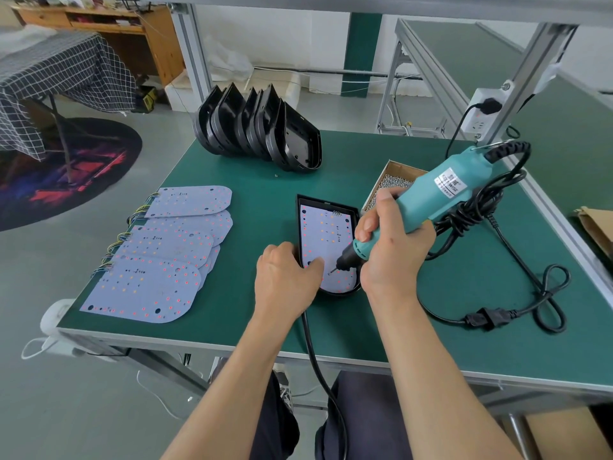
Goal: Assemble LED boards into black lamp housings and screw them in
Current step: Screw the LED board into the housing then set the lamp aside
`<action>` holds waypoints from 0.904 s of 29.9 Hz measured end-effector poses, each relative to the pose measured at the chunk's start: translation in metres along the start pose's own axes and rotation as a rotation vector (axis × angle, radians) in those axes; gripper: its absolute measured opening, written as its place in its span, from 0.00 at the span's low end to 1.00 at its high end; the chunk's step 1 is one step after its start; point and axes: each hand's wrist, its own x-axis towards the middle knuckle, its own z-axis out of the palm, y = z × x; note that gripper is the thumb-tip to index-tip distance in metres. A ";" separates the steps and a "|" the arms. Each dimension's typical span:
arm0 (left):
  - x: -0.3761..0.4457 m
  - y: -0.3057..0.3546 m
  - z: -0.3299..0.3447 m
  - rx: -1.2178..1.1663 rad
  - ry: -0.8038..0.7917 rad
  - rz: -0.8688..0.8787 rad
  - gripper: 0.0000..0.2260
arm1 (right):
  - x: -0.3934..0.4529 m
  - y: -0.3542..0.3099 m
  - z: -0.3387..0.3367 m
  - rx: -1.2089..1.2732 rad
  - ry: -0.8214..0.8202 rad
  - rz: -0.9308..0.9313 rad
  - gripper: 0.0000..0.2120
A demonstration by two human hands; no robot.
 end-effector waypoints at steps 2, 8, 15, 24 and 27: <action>0.000 0.000 0.000 0.006 0.004 0.004 0.17 | 0.000 0.000 0.001 -0.011 -0.015 -0.008 0.07; 0.000 -0.001 0.001 0.025 0.012 0.012 0.18 | 0.000 0.002 0.002 -0.024 -0.038 -0.023 0.09; 0.001 0.000 0.002 0.038 0.012 0.003 0.18 | 0.000 0.003 0.002 -0.020 -0.049 -0.031 0.10; 0.001 -0.001 0.002 0.044 0.010 0.003 0.17 | -0.003 0.004 0.003 -0.052 -0.067 -0.055 0.11; 0.001 -0.002 0.002 0.043 0.009 0.000 0.17 | -0.004 0.004 0.004 -0.060 -0.080 -0.057 0.10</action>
